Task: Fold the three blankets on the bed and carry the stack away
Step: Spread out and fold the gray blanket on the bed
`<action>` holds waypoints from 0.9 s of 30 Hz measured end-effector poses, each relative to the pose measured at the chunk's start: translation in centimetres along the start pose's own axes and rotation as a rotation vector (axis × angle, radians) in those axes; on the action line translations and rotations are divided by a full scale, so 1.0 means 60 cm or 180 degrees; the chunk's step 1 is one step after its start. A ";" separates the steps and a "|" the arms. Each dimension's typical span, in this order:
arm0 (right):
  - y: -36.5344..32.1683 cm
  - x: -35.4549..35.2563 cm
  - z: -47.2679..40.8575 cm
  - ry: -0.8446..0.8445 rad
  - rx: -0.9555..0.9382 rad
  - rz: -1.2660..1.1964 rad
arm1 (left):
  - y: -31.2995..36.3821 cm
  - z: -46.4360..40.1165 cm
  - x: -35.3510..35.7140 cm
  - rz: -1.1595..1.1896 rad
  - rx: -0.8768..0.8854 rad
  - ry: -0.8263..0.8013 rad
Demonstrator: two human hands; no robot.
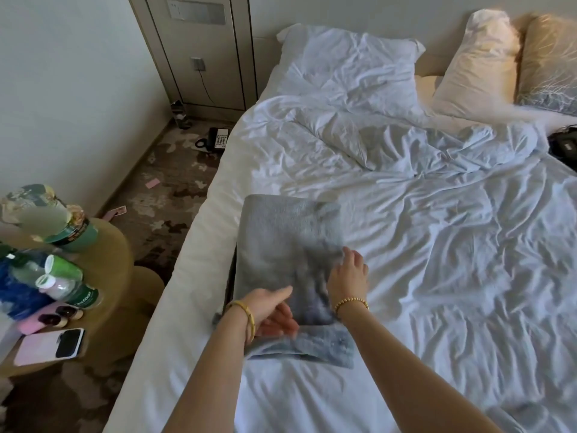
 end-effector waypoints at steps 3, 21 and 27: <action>-0.054 0.029 -0.032 -0.0333 -0.0694 0.0324 | 0.086 -0.026 -0.054 -0.0469 0.0696 0.1537; -0.011 0.102 -0.153 -0.0014 0.0428 0.0658 | 0.091 -0.227 -0.127 -0.3214 0.0709 0.3078; 0.013 0.130 -0.043 -0.0478 -0.0530 0.1154 | 0.044 -0.212 -0.009 -0.3512 0.1063 0.2825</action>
Point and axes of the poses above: each hand's wrist, its own z-axis away from the middle knuckle, its own x-axis out of the palm, y = z × x, the point moved 3 cm from there along -z, towards the middle knuckle, and after that the axes turned 14 degrees about -z, right-handed, at the moved point
